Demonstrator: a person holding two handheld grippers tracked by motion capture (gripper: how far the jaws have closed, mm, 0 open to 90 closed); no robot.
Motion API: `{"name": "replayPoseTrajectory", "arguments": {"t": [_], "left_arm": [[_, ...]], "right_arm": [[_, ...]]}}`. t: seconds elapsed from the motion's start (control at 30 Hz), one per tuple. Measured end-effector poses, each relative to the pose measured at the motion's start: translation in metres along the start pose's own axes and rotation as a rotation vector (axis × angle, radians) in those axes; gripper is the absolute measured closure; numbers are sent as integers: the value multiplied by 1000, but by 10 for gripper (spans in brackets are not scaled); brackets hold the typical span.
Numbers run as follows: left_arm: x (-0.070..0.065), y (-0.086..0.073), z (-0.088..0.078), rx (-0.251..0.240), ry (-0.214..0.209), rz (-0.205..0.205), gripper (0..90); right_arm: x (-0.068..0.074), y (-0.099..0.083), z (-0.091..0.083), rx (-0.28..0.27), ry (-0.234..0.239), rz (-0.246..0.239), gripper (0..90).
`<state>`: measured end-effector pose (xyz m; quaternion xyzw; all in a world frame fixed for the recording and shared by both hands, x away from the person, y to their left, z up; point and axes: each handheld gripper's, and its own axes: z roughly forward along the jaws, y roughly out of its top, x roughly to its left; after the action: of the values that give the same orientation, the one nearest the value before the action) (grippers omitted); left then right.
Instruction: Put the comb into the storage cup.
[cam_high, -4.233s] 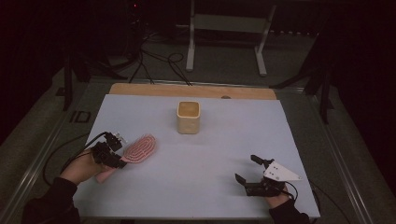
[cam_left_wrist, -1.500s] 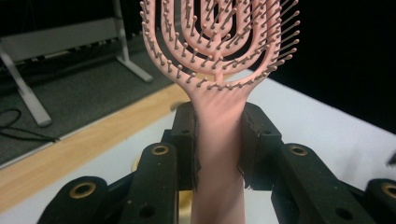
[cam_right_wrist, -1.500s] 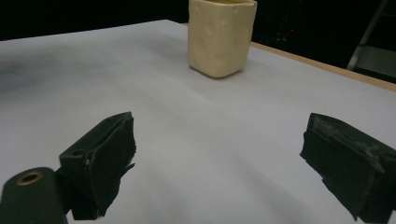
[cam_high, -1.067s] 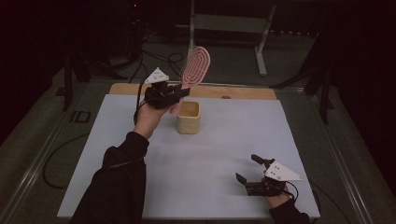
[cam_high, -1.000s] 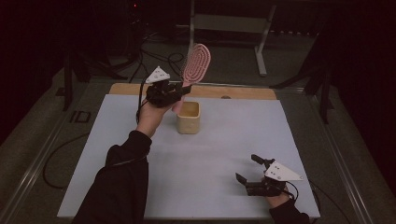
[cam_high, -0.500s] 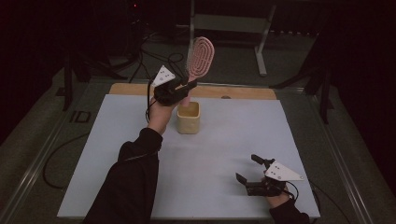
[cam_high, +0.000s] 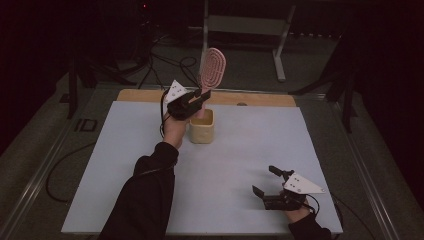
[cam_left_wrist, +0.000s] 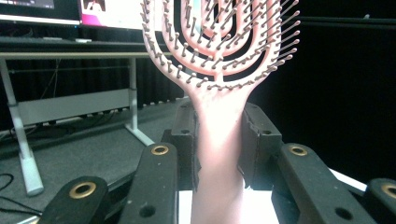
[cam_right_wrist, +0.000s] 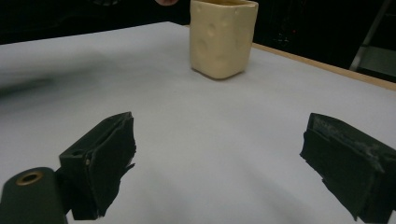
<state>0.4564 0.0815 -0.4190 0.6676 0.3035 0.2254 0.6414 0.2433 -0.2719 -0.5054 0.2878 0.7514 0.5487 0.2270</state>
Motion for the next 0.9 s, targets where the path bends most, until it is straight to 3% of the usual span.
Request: {"name": "replayPoseTrajectory", "arguments": {"t": [0.17,0.67,0.87,0.9], "left_arm": [[-1,-11,3,8,4,6,700],[-1,-39,2,13,35,-40,700],[-3,-45,0,25,36,-38,699],[-5,-47,-1,32,38,-21,699]], "right_arm": [[0,0,0,-1,1,2,94],[0,0,0,-1,4,1,93],[0,0,0,-1,4,2,93],[0,0,0,2,5,2,93]]}}
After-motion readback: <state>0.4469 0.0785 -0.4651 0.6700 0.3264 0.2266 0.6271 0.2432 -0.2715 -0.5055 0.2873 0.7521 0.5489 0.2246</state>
